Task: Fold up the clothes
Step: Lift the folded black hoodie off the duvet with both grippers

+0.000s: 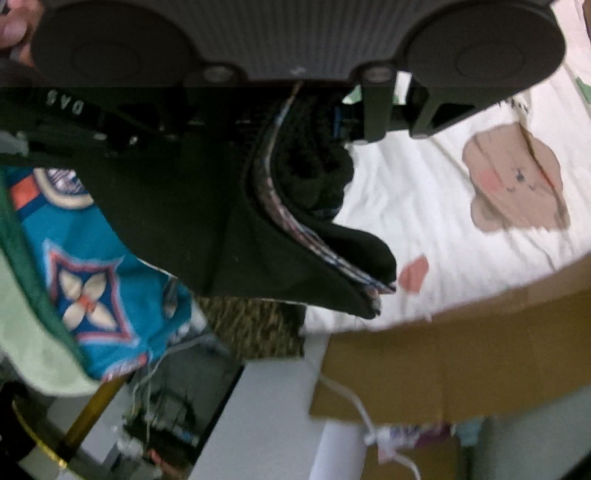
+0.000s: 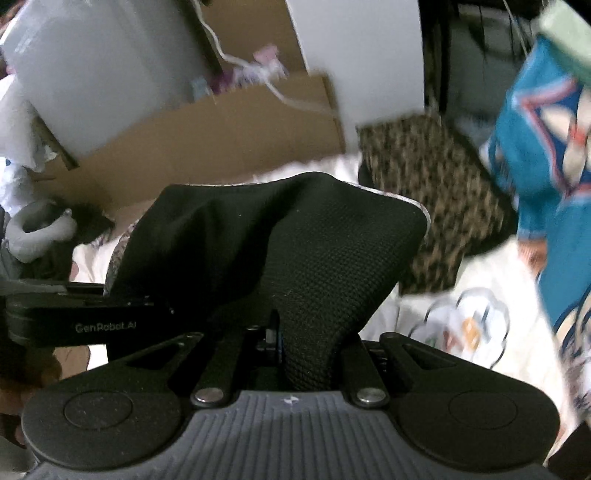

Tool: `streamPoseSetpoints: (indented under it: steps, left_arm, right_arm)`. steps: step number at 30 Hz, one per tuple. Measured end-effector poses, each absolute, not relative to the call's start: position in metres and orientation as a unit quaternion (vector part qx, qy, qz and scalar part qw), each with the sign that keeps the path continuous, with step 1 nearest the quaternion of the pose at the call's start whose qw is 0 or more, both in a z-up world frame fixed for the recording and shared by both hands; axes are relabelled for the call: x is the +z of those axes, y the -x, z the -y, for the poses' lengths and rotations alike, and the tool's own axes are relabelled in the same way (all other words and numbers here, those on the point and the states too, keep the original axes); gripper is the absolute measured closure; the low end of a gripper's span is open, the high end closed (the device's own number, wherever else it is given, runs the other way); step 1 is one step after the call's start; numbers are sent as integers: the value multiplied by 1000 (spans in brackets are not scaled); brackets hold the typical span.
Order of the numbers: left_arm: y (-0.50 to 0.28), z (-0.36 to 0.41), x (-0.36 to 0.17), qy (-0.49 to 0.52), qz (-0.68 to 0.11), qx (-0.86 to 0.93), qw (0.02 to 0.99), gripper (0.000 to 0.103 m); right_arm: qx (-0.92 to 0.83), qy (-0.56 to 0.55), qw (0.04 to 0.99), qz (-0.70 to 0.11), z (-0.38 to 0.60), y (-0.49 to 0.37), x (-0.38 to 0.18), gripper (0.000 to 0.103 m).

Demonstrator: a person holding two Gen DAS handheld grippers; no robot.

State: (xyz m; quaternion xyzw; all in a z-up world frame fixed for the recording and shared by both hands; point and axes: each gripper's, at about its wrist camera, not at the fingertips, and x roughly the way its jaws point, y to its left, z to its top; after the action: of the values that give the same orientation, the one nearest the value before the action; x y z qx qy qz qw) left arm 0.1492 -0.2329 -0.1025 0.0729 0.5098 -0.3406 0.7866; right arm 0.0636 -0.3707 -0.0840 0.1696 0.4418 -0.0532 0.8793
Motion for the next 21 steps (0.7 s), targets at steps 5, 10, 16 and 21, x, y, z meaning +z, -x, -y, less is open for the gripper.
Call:
streamPoseSetpoints:
  steps: [5, 10, 16, 21]
  left_arm:
    - [-143, 235, -51, -53, -473, -342, 810, 68]
    - [-137, 244, -21, -37, -454, -333, 826, 68]
    - [-128, 249, 12, -12, -432, -320, 843, 68]
    - [-127, 235, 9, 17, -422, -321, 848, 68]
  right_arm:
    - [-59, -151, 899, -407, 365, -59, -34, 95]
    - [-80, -110, 919, -369, 351, -54, 7, 95]
    - [-113, -87, 931, -337, 340, -50, 47, 95]
    - [-103, -57, 940, -319, 339, -46, 45, 95]
